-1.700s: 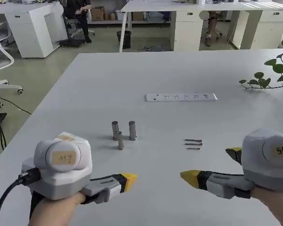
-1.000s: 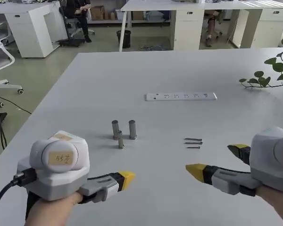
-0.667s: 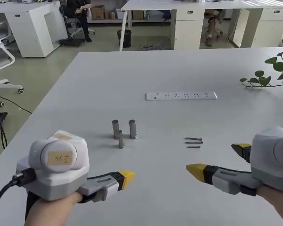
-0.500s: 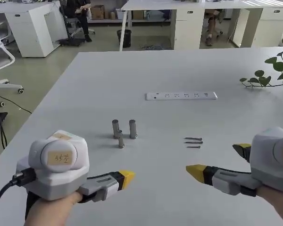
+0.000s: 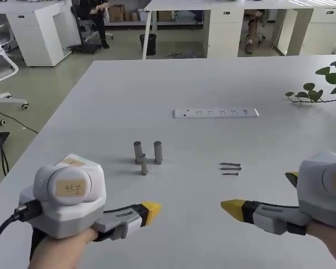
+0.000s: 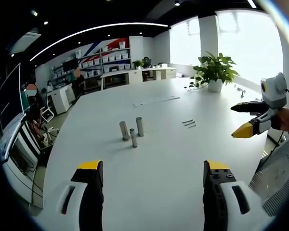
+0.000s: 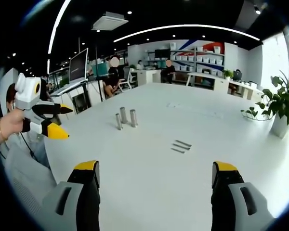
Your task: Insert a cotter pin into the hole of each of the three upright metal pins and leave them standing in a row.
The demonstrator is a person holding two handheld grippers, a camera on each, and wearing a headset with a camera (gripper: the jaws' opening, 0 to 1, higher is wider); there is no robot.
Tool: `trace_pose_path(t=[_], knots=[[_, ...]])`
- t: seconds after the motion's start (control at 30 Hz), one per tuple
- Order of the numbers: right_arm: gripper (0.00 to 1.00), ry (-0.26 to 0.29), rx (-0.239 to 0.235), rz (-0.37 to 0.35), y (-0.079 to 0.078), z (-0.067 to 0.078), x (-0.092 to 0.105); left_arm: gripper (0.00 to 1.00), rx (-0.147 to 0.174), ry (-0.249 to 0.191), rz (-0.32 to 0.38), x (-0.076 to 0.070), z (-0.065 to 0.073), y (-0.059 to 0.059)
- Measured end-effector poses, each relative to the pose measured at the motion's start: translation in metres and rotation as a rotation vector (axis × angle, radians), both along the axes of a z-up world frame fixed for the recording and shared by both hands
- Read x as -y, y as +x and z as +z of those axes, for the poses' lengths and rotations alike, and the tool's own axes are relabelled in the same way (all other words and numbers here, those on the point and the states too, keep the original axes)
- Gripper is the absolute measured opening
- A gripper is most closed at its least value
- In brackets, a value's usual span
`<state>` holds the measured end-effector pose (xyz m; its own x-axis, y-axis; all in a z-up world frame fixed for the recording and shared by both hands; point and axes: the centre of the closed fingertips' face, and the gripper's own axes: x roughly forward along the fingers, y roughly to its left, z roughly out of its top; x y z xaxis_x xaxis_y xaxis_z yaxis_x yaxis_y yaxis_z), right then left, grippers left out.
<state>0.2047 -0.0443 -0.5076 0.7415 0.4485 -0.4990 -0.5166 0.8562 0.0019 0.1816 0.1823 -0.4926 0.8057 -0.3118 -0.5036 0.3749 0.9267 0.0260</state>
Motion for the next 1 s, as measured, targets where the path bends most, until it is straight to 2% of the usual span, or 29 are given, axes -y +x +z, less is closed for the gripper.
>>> trace_pose_path(t=[0.2,0.37,0.6,0.8,1.0], knots=[[0.97,0.012,0.002,-0.011,0.000,0.001,0.000,0.90,0.017,-0.015,-0.005,0.002,0.003,0.000],[0.95,0.052,-0.002,-0.024,0.000,0.000,0.002,0.94,0.037,-0.016,-0.014,0.004,0.006,0.001],[0.88,0.071,0.006,-0.007,0.006,0.002,-0.001,0.98,0.064,-0.045,-0.034,0.010,0.011,0.002],[0.81,0.079,0.016,0.061,0.011,0.005,-0.021,0.99,0.067,-0.054,-0.032,0.010,0.010,0.003],[0.71,0.093,0.010,0.157,0.020,0.004,-0.052,0.99,0.070,-0.058,-0.034,0.007,0.007,0.003]])
